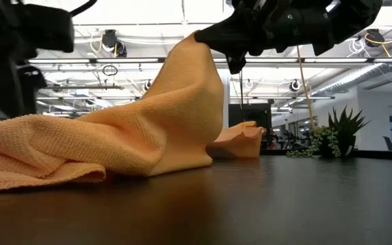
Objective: Fold microfiber towels
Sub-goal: Fold the orange microfiber towel
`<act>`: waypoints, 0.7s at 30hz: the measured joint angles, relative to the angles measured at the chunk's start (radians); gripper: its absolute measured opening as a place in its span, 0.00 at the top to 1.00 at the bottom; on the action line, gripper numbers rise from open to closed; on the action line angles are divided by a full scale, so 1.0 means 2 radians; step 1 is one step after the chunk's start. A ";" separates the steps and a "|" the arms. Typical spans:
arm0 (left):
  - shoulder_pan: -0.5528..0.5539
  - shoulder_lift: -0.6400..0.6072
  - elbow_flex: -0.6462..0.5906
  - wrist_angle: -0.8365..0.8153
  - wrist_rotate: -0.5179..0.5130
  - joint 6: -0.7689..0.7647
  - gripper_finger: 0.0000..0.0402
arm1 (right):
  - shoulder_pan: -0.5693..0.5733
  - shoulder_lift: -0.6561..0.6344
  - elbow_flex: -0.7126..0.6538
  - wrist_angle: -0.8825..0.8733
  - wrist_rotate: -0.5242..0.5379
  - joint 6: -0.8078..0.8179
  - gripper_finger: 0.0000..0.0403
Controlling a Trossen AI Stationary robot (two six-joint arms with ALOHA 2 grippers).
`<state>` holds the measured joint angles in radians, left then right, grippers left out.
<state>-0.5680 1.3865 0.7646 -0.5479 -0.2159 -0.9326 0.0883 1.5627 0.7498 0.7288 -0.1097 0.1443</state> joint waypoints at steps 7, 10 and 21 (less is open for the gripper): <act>-0.017 0.000 -0.029 0.050 0.001 -0.029 0.35 | 0.000 0.000 0.000 0.000 0.000 0.000 1.00; -0.019 0.000 -0.041 0.074 0.001 -0.033 0.35 | 0.000 0.000 0.000 0.000 0.000 0.000 1.00; -0.018 0.000 -0.065 0.133 0.001 -0.036 0.35 | 0.000 0.000 0.000 0.000 0.000 -0.002 1.00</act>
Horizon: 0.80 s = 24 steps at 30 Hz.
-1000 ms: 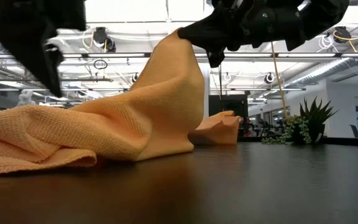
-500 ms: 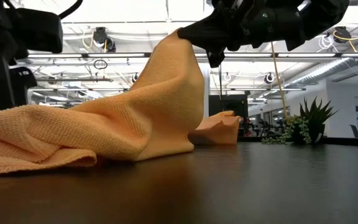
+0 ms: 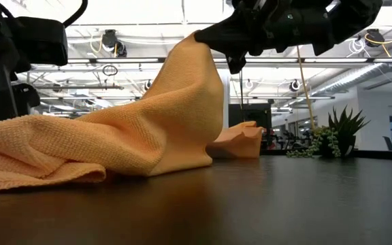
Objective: Fold microfiber towels
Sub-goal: Fold the orange microfiber towel
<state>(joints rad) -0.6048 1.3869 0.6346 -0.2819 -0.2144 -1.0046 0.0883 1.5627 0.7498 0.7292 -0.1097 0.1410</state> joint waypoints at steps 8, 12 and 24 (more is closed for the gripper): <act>0.000 0.000 0.000 0.000 0.000 -0.004 0.35 | 0.000 0.000 0.000 0.000 0.000 0.000 1.00; 0.000 0.000 0.000 0.000 0.000 -0.013 0.35 | 0.000 0.000 0.000 0.000 0.000 0.000 1.00; 0.000 0.000 0.000 0.000 0.000 -0.026 0.35 | 0.000 0.000 0.000 0.000 0.000 0.000 1.00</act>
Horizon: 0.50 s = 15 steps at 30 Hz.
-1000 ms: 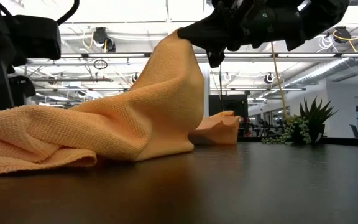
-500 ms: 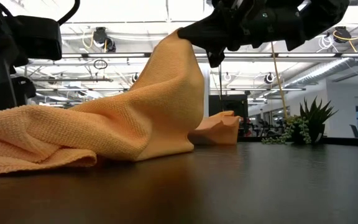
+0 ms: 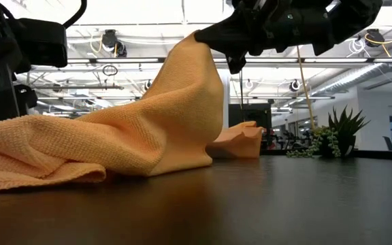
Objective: Fold microfiber towels
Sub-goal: Fold the orange microfiber towel
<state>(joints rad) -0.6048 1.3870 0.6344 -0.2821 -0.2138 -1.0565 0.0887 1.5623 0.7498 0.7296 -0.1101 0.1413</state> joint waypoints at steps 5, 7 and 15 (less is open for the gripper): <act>0.000 0.000 0.000 0.001 0.000 0.000 0.35 | 0.000 0.000 0.000 0.000 0.000 0.000 1.00; 0.000 0.000 0.000 0.002 0.000 0.000 0.35 | 0.000 0.000 0.000 0.000 0.000 0.000 1.00; -0.006 0.000 0.000 0.021 -0.020 0.008 0.35 | 0.000 0.000 0.000 0.000 0.000 0.000 1.00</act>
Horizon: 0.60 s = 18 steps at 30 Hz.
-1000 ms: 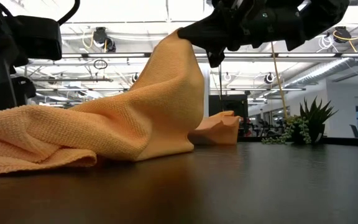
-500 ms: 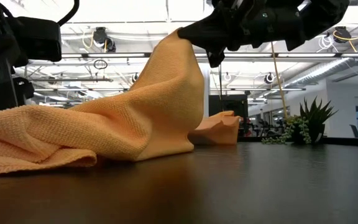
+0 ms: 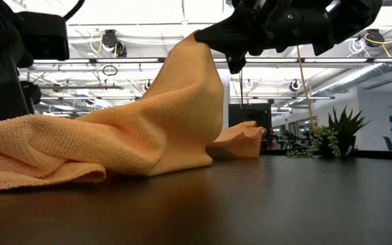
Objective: Fold microfiber towels
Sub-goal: Fold the orange microfiber towel
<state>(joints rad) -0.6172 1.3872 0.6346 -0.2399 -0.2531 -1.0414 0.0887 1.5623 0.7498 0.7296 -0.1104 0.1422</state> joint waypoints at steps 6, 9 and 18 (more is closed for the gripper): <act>-0.016 0.000 0.000 0.005 -0.014 -0.009 0.35 | 0.002 0.000 0.000 0.000 0.000 0.000 1.00; -0.021 0.000 0.000 0.003 -0.021 -0.018 0.35 | 0.002 0.000 0.000 0.000 0.000 0.000 1.00; -0.032 0.000 0.000 0.003 -0.048 -0.019 0.35 | 0.002 0.000 0.000 0.004 0.000 0.000 1.00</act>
<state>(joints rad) -0.6811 1.3872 0.6346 -0.2333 -0.3482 -1.0802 0.0937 1.5620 0.7498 0.7376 -0.1107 0.1417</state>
